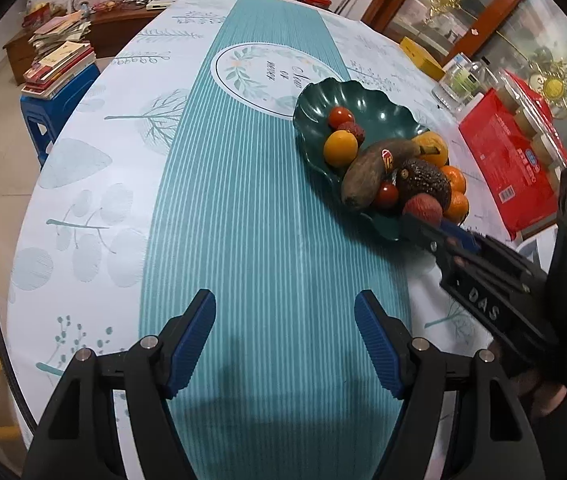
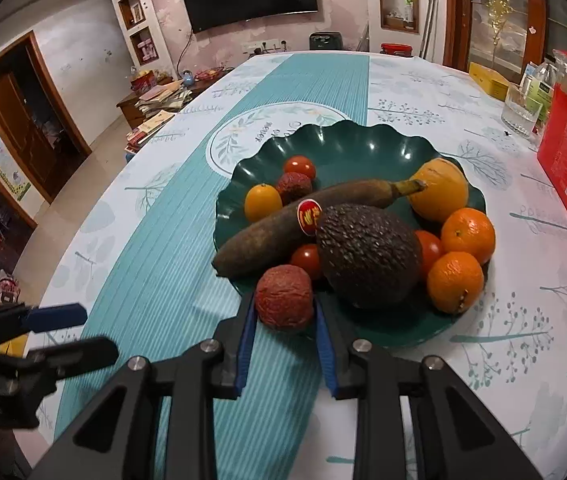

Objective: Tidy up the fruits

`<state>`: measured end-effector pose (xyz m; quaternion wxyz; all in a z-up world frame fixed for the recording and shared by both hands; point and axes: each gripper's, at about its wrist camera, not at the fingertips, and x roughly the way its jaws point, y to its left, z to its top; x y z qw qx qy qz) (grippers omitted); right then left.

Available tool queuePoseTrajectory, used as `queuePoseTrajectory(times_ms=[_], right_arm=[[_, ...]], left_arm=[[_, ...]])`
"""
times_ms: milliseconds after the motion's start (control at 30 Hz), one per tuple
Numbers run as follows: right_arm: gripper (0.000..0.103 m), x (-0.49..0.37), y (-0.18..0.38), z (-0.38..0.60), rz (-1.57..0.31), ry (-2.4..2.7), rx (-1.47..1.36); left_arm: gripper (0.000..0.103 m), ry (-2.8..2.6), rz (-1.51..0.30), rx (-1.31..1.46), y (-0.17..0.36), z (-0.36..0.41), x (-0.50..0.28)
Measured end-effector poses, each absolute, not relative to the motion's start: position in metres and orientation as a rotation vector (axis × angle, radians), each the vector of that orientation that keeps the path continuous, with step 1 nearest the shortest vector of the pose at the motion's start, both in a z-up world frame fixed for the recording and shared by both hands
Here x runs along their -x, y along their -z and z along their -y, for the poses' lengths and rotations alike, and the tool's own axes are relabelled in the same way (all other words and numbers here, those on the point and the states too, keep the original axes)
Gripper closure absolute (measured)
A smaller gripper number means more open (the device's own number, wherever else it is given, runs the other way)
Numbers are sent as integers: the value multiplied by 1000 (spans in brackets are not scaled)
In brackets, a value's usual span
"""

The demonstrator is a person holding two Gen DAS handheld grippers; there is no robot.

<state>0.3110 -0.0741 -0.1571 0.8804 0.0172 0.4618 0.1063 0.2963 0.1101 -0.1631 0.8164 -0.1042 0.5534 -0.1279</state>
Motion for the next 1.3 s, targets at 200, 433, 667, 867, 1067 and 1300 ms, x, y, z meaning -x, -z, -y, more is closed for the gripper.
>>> queuePoseTrajectory(times_ms=[200, 433, 667, 867, 1067, 1300], right_arm=[[60, -309, 158, 81, -960, -166, -92], [47, -280, 152, 99, -971, -174, -133], [32, -237, 156, 125, -1045, -251, -145], [24, -194, 156, 140, -1105, -285, -120], [19, -150, 137, 145, -1115, -312, -97], [3, -104, 96, 144, -1093, -296, -86]], left_arm=[[32, 271, -1177, 174, 156, -112, -295], [31, 159, -1167, 201, 148, -107, -270], [30, -4, -1128, 316, 153, -93, -216], [30, -63, -1160, 298, 158, -75, -174], [25, -16, -1181, 243, 143, -60, -140], [17, 88, -1127, 150, 96, -44, -112]])
